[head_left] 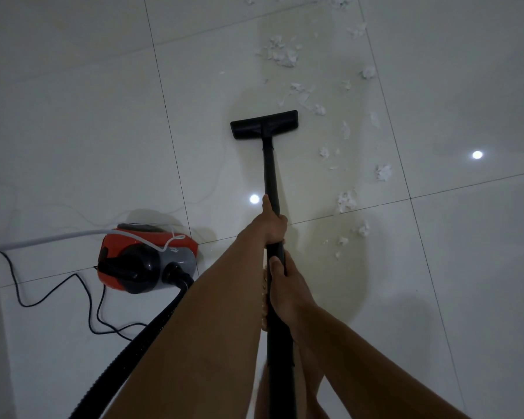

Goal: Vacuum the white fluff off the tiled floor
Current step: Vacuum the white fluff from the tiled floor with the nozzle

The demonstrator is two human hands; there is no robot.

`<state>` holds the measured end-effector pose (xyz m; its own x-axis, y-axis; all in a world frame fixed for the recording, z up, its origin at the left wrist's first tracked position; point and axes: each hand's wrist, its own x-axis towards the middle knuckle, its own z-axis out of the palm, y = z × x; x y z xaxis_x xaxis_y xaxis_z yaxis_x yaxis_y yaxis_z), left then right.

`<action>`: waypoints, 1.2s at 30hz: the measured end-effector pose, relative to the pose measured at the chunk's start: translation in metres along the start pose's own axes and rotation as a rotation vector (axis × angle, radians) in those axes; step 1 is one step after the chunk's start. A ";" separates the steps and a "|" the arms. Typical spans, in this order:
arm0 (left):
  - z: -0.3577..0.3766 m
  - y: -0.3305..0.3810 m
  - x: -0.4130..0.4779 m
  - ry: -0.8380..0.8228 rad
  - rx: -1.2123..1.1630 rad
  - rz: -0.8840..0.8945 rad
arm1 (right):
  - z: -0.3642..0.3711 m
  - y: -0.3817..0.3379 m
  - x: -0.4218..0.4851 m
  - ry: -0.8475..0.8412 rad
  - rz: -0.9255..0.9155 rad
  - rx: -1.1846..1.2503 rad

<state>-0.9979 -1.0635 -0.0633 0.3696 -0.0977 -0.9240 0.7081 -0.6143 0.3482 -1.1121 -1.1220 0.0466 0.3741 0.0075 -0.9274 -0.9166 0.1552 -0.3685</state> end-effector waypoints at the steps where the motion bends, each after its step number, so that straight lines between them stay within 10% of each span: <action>1: -0.004 0.004 0.002 0.003 0.001 -0.001 | 0.001 -0.004 0.003 -0.004 0.006 0.007; 36: -0.100 0.076 0.087 0.047 0.107 0.008 | 0.045 -0.110 0.089 0.002 0.031 0.054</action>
<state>-0.8516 -1.0399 -0.1014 0.4045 -0.0678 -0.9120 0.6378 -0.6938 0.3345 -0.9714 -1.0941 0.0078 0.3452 0.0111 -0.9385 -0.9187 0.2084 -0.3355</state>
